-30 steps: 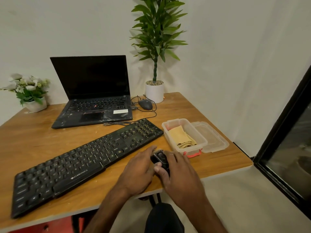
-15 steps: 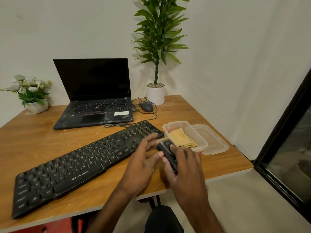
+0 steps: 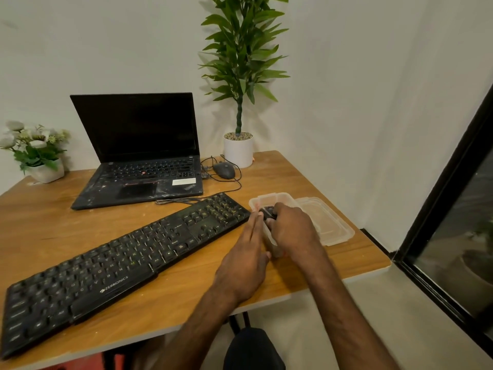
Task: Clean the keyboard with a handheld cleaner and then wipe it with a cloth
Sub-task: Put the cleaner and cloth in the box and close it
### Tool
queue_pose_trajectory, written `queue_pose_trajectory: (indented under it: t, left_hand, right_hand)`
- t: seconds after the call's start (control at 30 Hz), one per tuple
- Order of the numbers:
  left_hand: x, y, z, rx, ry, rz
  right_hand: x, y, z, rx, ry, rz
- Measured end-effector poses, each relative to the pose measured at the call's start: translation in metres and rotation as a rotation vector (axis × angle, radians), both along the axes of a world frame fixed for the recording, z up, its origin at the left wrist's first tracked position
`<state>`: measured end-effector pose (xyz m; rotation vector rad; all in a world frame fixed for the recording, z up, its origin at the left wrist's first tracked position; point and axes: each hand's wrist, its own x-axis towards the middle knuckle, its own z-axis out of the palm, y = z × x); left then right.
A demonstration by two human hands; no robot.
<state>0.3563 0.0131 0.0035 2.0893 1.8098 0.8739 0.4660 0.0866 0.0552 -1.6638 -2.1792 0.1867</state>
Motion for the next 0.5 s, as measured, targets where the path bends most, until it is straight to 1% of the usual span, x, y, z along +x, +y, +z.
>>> queue_pose_trajectory:
  t: [0.23,0.3,0.37,0.43,0.47,0.5]
  left_hand:
    - [-0.003,-0.003,-0.006,0.012,0.027,-0.014]
    - [-0.004,-0.003,-0.008,0.025,0.034,-0.022]
    - [-0.004,-0.003,-0.008,0.044,0.041,-0.035]
    - [-0.003,-0.003,-0.007,0.047,0.052,-0.046]
    - [-0.003,-0.003,-0.006,0.044,0.059,-0.049]
    - [-0.003,-0.004,-0.005,0.037,0.065,-0.051]
  right_hand:
    - [0.011,-0.015,-0.004,0.020,0.008,0.038]
    - [0.016,-0.023,-0.003,0.058,0.037,0.042]
    - [0.027,-0.031,0.002,0.168,0.134,0.031]
    - [0.045,-0.034,0.009,0.302,0.259,-0.034]
    - [0.056,-0.030,0.010,0.331,0.309,-0.076]
    - [0.067,-0.025,0.011,0.316,0.346,-0.117]
